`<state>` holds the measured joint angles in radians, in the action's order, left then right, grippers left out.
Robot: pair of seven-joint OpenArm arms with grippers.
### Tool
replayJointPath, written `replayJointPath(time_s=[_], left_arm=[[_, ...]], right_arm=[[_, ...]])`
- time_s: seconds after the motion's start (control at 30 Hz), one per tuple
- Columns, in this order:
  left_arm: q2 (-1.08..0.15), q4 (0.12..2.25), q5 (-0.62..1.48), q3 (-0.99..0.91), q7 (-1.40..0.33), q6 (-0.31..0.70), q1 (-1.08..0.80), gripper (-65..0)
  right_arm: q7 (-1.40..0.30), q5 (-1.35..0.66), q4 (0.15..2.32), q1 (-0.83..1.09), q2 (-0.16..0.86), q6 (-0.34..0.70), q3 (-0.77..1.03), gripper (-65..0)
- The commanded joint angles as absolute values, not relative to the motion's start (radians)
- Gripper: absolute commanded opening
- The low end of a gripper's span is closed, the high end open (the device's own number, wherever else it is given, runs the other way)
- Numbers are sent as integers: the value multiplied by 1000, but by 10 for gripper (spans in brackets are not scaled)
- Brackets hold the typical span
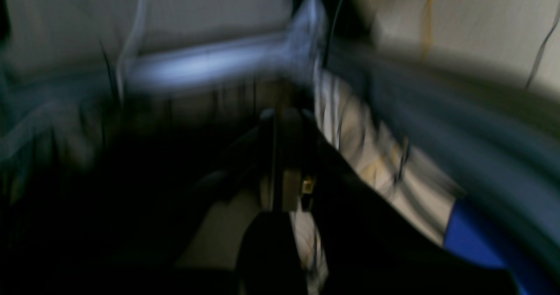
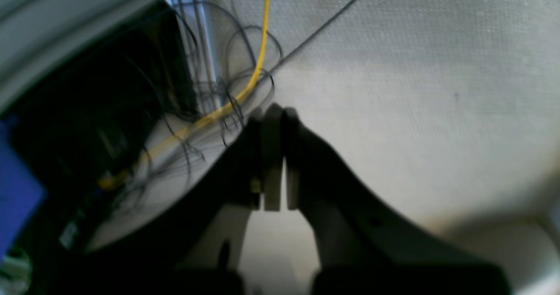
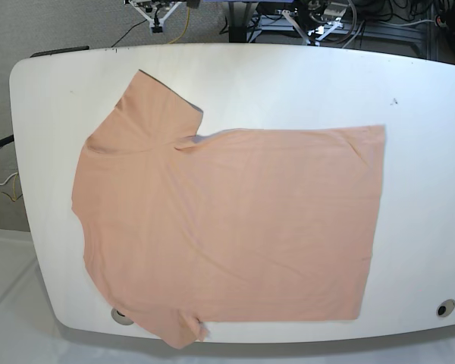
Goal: Fold the T-shirt properly
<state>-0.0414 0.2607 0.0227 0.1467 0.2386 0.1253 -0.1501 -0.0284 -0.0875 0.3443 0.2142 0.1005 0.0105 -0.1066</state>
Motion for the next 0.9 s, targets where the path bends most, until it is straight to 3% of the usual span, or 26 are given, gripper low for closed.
replayJointPath(time_s=[0.0, 0.13, 0.47, 0.87], left_arm=[[-76, 395, 18, 147, 201, 121, -258, -632], [-99, 527, 20, 148, 202, 121, -341, -625], [-78, 315, 20, 142, 234, 112, -231, -597], [-44, 93, 16, 151, 243, 116, -86, -640]], right_arm=[[-54, -94, 423, 299, 145, -4, -107, -650], [-51, -95, 484, 352, 165, -6, -105, -650], [-43, -69, 327, 242, 119, -6, -104, -650], [-15, 33, 214, 172, 82, -7, -103, -650]])
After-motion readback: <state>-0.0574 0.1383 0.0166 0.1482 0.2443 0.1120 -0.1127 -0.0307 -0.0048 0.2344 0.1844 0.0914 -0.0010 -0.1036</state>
